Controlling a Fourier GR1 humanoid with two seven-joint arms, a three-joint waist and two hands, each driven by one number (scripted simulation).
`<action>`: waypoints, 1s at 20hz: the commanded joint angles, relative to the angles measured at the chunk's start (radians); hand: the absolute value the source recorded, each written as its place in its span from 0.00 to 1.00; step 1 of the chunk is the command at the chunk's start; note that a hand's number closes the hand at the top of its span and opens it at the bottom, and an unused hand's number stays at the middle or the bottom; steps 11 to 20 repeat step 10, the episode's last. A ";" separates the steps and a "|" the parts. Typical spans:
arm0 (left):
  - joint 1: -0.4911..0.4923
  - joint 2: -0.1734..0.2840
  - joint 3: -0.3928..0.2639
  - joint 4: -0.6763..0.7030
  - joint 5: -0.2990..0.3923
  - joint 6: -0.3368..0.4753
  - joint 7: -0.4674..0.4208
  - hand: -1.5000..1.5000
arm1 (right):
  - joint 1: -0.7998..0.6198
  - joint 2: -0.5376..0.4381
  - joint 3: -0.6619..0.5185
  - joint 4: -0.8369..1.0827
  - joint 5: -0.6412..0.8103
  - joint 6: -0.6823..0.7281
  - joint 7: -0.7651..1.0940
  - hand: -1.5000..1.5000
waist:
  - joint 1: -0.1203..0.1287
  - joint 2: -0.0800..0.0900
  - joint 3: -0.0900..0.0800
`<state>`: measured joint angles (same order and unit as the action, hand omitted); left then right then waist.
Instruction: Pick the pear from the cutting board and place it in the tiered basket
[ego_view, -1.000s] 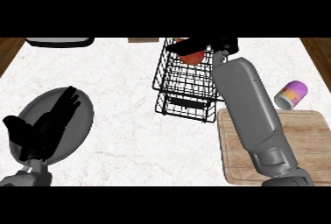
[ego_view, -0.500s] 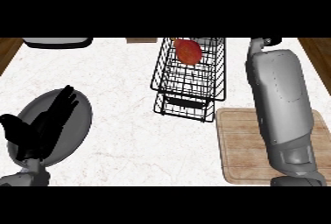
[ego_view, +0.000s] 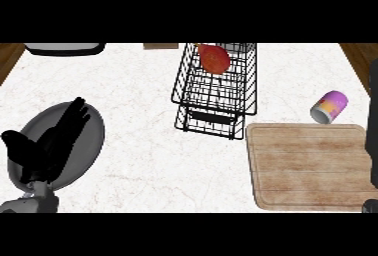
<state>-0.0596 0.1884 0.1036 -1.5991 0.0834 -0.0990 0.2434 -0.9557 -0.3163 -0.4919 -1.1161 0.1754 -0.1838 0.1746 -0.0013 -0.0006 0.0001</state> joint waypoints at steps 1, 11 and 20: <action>-0.027 0.050 0.053 0.054 0.031 -0.045 -0.027 0.50 | 0.046 -0.154 -0.078 0.039 -0.067 0.099 -0.061 0.00 | 0.000 0.004 0.000; 0.045 -0.008 0.004 -0.013 0.001 -0.024 -0.026 0.50 | 0.101 -0.402 -0.183 0.239 -0.208 0.313 -0.166 0.00 | 0.012 0.004 0.001; 0.045 -0.008 0.004 -0.013 0.001 -0.024 -0.026 0.50 | 0.101 -0.402 -0.183 0.239 -0.208 0.313 -0.166 0.00 | 0.012 0.004 0.001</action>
